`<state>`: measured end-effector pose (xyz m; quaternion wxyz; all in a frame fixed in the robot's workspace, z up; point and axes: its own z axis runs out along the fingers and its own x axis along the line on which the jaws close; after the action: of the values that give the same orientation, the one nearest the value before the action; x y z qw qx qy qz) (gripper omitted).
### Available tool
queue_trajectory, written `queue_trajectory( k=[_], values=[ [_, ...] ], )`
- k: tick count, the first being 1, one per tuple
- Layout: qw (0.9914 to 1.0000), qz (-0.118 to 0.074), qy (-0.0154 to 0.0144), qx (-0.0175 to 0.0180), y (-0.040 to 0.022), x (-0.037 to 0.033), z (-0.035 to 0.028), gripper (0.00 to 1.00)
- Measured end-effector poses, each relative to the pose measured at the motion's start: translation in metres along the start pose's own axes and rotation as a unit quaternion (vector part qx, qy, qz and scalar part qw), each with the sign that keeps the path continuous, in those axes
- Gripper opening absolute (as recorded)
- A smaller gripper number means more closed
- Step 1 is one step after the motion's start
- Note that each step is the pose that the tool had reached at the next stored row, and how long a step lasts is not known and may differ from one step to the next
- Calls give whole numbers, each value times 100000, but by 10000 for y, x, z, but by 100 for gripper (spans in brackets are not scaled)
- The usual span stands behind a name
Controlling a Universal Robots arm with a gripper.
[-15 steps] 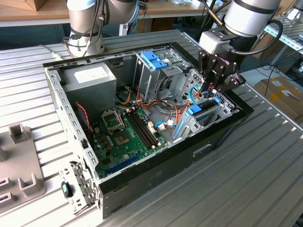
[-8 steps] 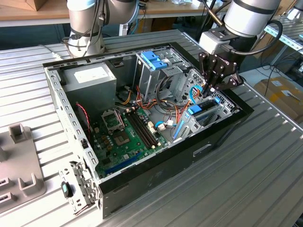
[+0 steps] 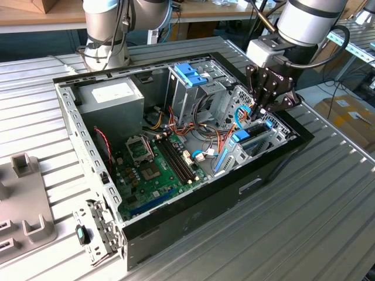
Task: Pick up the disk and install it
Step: 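Insert the first disk wire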
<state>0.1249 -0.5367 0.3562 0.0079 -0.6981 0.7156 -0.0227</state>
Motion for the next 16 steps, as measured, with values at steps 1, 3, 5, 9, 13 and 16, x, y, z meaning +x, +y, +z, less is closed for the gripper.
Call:
queue_trajectory(
  k=[1, 3, 5, 9, 13, 16],
  values=[
    [100000, 0, -2, 1, 0, 0, 1, 16],
    [100000, -1, -4, 0, 2, 0, 1, 16],
    [100000, 2, -5, 1, 16, 1, 1, 16],
    [100000, -7, -7, 2, 45, 2, 1, 16],
    [100000, -1, 2, 11, 47, 2, 15, 16],
    [100000, -2, -1, 12, 73, 2, 16, 16]
  ],
)
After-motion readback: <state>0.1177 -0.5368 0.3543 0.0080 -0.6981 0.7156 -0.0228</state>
